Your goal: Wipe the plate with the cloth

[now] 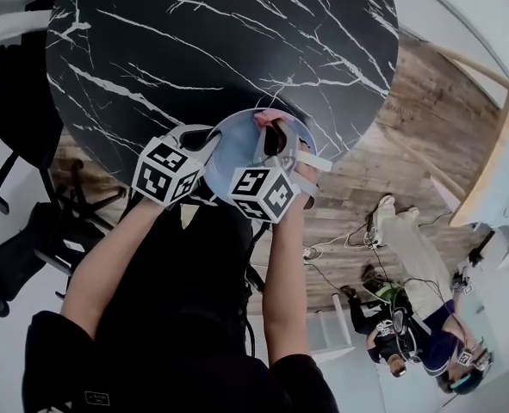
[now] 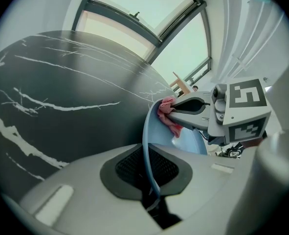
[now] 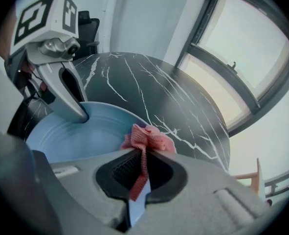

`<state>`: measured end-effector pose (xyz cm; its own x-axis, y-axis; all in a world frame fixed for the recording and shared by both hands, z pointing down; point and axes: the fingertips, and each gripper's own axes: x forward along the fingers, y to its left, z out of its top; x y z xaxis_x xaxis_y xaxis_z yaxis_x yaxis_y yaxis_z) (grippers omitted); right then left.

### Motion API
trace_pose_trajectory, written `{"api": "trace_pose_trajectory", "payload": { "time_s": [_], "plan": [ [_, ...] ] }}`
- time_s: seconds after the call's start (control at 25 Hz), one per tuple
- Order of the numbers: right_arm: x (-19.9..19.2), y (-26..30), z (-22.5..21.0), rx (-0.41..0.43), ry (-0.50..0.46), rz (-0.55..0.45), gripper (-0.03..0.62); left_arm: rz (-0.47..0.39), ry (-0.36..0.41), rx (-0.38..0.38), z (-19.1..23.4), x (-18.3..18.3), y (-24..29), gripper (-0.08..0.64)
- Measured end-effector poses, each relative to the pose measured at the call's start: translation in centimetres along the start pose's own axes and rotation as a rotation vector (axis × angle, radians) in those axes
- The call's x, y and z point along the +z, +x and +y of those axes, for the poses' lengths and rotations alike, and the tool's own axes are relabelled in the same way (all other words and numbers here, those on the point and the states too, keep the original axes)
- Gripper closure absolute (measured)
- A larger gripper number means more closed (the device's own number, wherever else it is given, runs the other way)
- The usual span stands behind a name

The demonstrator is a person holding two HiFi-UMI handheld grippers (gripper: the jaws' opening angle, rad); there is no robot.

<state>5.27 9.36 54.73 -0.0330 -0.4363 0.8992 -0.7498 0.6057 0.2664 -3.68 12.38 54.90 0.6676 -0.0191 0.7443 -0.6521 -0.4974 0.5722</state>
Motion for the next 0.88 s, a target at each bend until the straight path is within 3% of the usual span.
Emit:
{"api": "trace_pose_trajectory", "payload": {
  "time_s": [0.32,0.6,0.88],
  "plan": [
    [-1.9,-0.3,-1.3,-0.038,0.083,0.038,0.578,-0.004,-0.015,0.004,-0.1,-0.1,0.1,0.54],
    [-1.6,-0.4,-0.5,-0.044,0.02,0.056,0.58,-0.021,-0.071,0.002,0.0,-0.1,0.0,0.543],
    [-0.7,-1.0,2.4,-0.018,-0.023,0.03,0.58,-0.03,-0.081,0.006,0.1,0.0,0.0,0.543]
  ]
}}
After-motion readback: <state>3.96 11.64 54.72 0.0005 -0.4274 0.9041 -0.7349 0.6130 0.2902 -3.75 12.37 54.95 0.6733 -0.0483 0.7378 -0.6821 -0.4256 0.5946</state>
